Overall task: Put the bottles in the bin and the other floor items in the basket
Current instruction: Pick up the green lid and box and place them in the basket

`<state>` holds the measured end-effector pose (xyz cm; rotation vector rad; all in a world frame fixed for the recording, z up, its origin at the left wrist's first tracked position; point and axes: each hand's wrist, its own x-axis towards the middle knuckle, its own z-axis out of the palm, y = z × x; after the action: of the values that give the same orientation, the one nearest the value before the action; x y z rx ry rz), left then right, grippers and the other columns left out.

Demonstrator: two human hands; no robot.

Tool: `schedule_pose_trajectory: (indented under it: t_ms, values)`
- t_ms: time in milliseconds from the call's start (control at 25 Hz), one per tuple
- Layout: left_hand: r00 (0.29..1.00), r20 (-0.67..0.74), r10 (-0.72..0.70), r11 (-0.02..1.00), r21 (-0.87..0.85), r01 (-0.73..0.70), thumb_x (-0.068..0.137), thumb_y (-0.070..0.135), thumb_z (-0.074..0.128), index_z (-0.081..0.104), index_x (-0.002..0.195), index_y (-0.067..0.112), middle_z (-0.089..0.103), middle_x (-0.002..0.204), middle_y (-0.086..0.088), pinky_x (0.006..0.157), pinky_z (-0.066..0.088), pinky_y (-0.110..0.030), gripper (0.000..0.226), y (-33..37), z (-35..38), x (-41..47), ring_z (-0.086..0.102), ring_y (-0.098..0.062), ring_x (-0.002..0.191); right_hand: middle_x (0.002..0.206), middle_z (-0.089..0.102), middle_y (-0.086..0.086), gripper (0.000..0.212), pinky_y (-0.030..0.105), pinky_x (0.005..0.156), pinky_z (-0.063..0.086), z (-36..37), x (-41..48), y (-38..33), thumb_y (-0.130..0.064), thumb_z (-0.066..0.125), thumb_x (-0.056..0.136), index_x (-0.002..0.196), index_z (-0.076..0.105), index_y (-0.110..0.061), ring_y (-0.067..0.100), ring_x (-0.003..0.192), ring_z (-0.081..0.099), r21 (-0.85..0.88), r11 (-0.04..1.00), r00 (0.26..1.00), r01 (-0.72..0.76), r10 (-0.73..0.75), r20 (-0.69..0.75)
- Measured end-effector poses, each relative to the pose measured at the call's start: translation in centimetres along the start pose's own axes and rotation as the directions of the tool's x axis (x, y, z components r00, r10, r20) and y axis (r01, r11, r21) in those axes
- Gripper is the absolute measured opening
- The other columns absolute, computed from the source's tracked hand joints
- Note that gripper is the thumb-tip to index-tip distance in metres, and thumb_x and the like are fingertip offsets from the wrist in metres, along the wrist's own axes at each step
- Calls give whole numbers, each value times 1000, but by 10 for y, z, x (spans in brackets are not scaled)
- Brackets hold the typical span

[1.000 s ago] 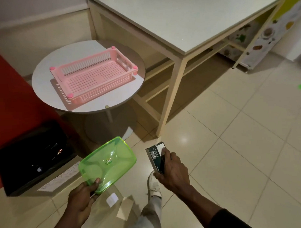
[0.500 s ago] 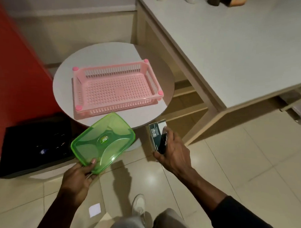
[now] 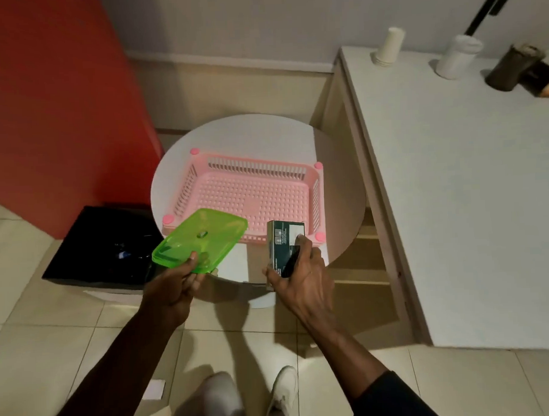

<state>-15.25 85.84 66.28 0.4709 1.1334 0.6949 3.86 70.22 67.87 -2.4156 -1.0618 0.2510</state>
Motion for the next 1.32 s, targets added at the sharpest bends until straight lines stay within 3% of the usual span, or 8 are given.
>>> schedule_pose_trajectory:
  t_ms: [280,520,760,920,1040,1120,1200,1320]
  values:
    - [993,-85,77,996,53,-73,101,9,65,57,144,0,63,144,-15,103,50,-35,44,28,69,52,59,-34,135,121,55,8,91,46,80,57,-9,58,-11,-63,70,82,150,31,-18,32,108,60,55,998,998,-19,16,59]
    - [986,-166,4,996,94,12,94,1,72,67,96,9,67,125,-13,52,59,-18,10,49,100,111,68,-22,95,117,57,9,87,42,76,53,14,116,-26,-65,69,79,144,36,-18,32,104,59,23,996,996,-83,82,46]
    - [976,-206,-64,995,59,78,94,-3,72,56,140,-5,62,141,-24,75,64,-35,49,62,112,152,68,-34,105,117,56,8,84,45,81,55,53,159,-48,-65,70,78,141,36,-21,35,105,60,-5,986,980,-170,169,102]
    - [928,-169,-333,930,104,353,99,18,71,45,148,9,47,146,-36,105,52,-56,56,74,113,149,58,-50,122,116,56,7,81,42,80,54,73,177,-50,-68,69,77,137,38,-23,34,104,61,-44,977,968,-207,211,133]
    - [880,5,-475,876,104,472,91,35,79,51,127,12,62,120,-44,95,59,-61,51,100,110,143,69,-55,109,116,58,8,82,42,79,55,84,188,-48,-71,66,79,138,37,-22,33,103,62,-77,969,959,-235,244,147]
    - [906,107,-411,877,317,360,89,44,78,57,115,10,75,108,-32,82,66,-49,48,105,115,145,77,-45,99,116,58,8,80,41,76,54,91,191,-46,-70,65,80,136,36,-21,33,102,62,-89,968,956,-236,248,158]
    - [989,86,-124,697,716,25,89,51,77,63,110,9,78,112,-16,83,63,-41,49,94,122,157,76,-37,103,115,58,8,79,41,74,52,97,193,-46,-70,65,79,135,36,-22,34,100,62,-96,968,956,-232,246,162]
    - [951,297,82,-90,953,-290,98,55,62,48,144,3,45,157,-19,115,39,-44,71,74,126,185,39,-36,148,113,57,9,81,43,75,52,105,200,-44,-72,65,77,134,36,-22,35,101,62,-117,967,955,-226,243,168]
